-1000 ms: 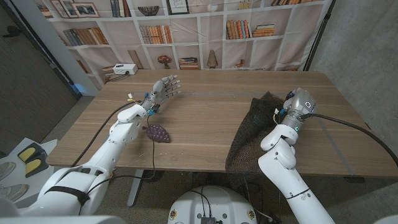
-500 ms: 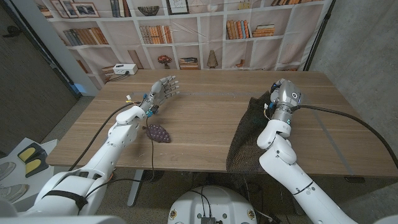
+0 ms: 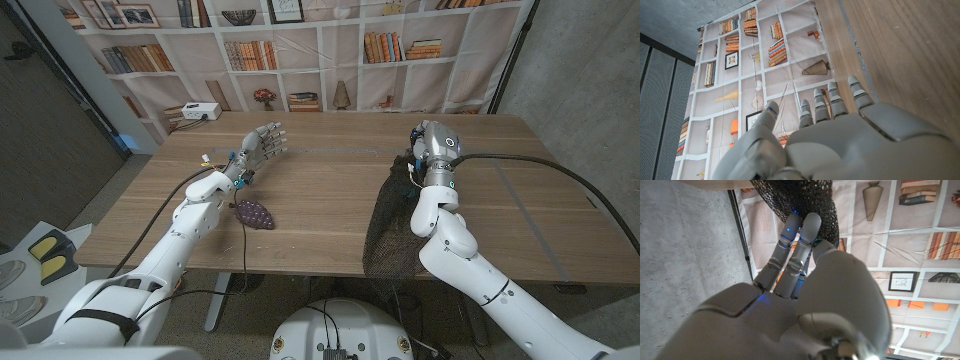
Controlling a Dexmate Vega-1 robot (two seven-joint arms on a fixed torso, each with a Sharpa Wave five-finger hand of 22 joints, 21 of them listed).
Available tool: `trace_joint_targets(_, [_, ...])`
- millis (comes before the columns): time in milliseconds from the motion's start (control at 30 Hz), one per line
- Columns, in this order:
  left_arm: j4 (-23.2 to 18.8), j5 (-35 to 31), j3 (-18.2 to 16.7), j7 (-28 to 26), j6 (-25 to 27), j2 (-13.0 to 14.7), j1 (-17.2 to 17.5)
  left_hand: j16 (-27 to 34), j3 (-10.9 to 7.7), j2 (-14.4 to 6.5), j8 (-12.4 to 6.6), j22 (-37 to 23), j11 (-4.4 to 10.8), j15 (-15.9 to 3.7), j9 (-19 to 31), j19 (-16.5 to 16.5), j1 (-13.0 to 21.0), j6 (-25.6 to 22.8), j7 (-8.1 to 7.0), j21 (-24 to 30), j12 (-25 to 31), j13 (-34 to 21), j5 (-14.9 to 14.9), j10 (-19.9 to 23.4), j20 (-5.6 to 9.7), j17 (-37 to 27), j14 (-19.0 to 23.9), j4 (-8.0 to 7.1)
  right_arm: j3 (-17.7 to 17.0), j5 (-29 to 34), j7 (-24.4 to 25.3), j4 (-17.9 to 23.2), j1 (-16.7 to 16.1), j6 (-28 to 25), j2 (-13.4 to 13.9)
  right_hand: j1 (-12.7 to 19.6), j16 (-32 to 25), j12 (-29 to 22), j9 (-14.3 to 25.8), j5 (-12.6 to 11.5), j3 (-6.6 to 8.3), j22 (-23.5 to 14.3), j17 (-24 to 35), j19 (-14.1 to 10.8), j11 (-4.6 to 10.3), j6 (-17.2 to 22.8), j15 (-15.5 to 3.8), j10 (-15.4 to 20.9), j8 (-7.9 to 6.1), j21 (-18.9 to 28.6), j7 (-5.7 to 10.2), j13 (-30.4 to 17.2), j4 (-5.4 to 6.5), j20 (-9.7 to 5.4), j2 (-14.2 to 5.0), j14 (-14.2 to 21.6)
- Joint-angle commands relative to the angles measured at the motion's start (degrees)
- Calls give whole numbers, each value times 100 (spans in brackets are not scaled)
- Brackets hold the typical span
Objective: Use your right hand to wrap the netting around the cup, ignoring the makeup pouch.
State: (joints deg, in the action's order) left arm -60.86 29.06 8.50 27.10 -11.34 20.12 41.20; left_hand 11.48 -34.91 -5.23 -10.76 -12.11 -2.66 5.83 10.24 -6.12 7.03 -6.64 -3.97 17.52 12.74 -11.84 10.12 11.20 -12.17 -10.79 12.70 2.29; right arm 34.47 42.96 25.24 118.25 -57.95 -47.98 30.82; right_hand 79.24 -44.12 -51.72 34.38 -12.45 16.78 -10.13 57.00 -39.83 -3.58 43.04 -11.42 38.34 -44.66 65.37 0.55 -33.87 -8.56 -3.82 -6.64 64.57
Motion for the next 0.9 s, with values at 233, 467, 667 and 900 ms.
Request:
trace_joint_targets(233, [-60, 23, -21, -31, 30, 36, 53, -10, -26, -21, -19, -32, 22, 19, 19, -2, -51, -63, -27, -25, -6, -18, -27, 36, -16, -23, 32, -19, 1036, 918, -2114, -132, 922, -226, 548, 68, 248, 104, -378, 97, 58, -22, -81, 290, 546, 229, -155, 456, 191, 2, 113, 138, -10, -465, -31, 16])
trace_joint_targets(467, [-32, 34, -33, -28, 34, 41, 36, -9, -30, -24, -20, -33, -6, 23, 19, -3, -54, -68, -22, -25, -3, -18, -27, 45, -16, -23, 35, -20, 1270, 1419, -2770, -301, 1134, -16, 545, 74, 463, 120, -536, 118, 48, -16, -202, 550, 618, 347, -159, 541, 235, -26, 229, 217, -17, -378, -15, -30])
trace_joint_targets(667, [58, 42, -28, 14, 22, 24, -15, -8, -36, -34, -31, -33, -12, 23, 20, -4, -55, -100, -13, -25, -5, -18, -26, 39, -16, -24, 37, -23, 1286, 1650, -3289, -415, 1217, 259, 443, -176, 1119, 399, -1026, 105, 103, 14, -550, 887, 760, 345, -129, 584, 547, -98, 357, 561, 95, -201, -44, -440])
trace_joint_targets(900, [134, 52, -45, 20, 2, 2, -42, -8, -43, -46, -32, -33, -17, 19, 20, -6, -54, -110, -5, -25, -3, -18, -25, 45, -16, -24, 36, -26, 1134, 1462, -3973, -448, 1273, 658, 382, -976, 1980, 941, -1568, 87, 86, 47, -1186, 1110, 540, -60, -71, 307, 1118, -329, 303, 1070, 351, 20, 153, -885])
